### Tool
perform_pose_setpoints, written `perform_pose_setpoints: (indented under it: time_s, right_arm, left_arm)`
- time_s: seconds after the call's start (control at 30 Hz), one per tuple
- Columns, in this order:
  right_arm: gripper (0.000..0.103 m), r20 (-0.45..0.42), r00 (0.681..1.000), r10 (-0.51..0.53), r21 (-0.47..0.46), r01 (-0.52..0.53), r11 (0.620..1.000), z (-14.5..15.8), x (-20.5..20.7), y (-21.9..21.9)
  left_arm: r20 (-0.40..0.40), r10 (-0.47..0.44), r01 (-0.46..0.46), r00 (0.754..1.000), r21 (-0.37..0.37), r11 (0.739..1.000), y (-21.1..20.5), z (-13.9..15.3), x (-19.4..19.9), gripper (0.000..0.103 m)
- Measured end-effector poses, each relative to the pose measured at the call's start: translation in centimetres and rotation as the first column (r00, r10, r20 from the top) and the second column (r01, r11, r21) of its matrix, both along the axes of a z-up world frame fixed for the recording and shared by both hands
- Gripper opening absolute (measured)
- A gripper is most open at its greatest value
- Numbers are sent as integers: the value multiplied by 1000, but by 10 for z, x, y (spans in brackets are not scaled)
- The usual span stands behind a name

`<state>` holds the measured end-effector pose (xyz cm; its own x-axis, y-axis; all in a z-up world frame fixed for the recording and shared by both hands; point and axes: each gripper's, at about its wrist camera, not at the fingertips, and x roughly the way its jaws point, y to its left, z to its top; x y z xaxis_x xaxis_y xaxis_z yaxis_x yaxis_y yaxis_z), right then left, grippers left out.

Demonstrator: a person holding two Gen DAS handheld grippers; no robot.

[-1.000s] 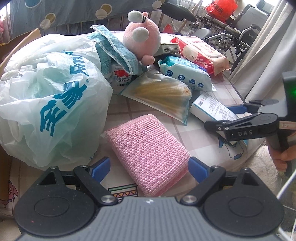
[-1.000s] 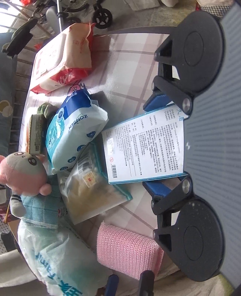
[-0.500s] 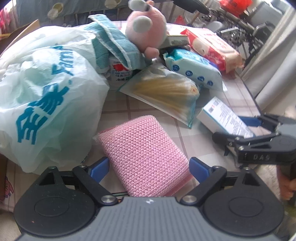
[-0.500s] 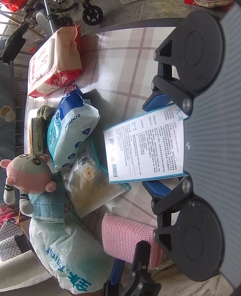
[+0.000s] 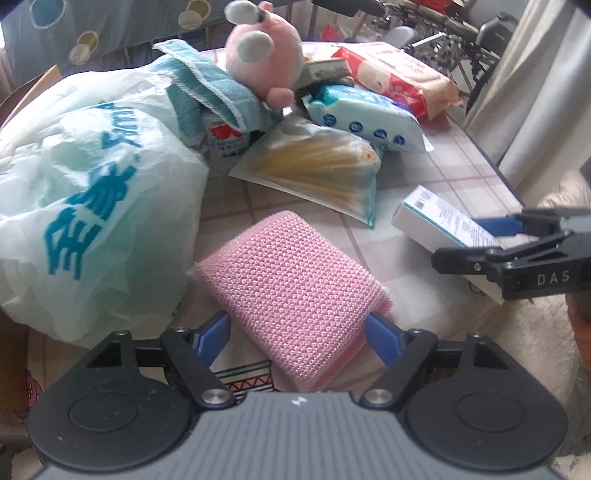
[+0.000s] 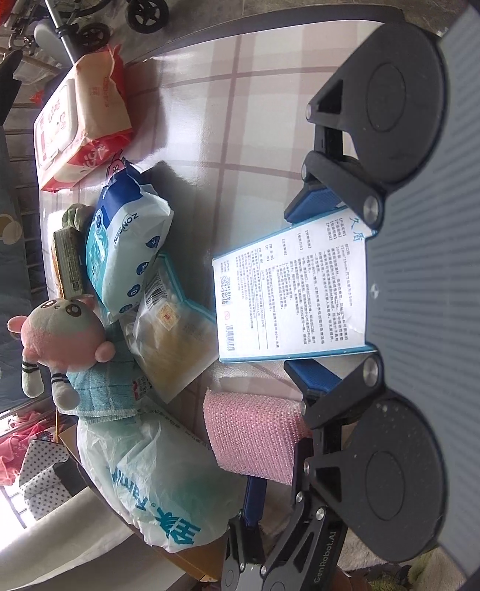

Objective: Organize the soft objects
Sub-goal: 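Close left gripper on pink knitted sponge while right gripper holds medicine box, then lift sponge with left gripper while right gripper lifts medicine box toward cardboard box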

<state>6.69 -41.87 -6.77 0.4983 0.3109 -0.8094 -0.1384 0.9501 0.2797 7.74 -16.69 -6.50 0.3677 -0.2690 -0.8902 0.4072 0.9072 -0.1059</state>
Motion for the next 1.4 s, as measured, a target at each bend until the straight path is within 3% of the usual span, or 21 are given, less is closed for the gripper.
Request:
perform_pose_setpoints:
  time_s: [0.07,0.2,0.33,0.53,0.67,0.77,0.87,1.17,1.4]
  right_arm:
    - [79,0,1000,-11,15,11,1000,0,-1,-3]
    - [80,4,1000,-23,39,23,999,-1,-2,-6]
    - [80,13,1000,-27,56,26,998,-1,-3,-9]
    - [80,22,999,-31,92,29,995,-3,-7,-14]
    - [80,24,999,-38,110,35,993,-4,-8,-17]
    - [80,23,999,-44,119,41,992,-4,-9,-18]
    - [80,20,999,-48,122,46,991,-4,-8,-19]
    - [80,11,998,-56,107,54,993,-3,-9,-16]
    - [80,6,998,-61,93,61,994,-3,-9,-13]
  left_arm:
    - [-21,38,-38,999,-22,999,4,4,5,95]
    - [-82,124,-129,989,-53,990,8,6,21,96]
    - [-152,234,-244,960,-52,968,6,-2,39,96]
    - [-180,288,-298,941,-30,954,-6,-13,47,96]
    - [-115,245,-247,963,-3,969,-16,-10,42,95]
    - [-24,155,-153,988,60,986,-26,-3,34,93]
    - [19,61,-62,998,105,993,-31,0,28,92]
    - [-45,-27,28,999,20,999,-6,-2,25,89]
    - [-88,49,-51,995,-15,999,7,1,29,96]
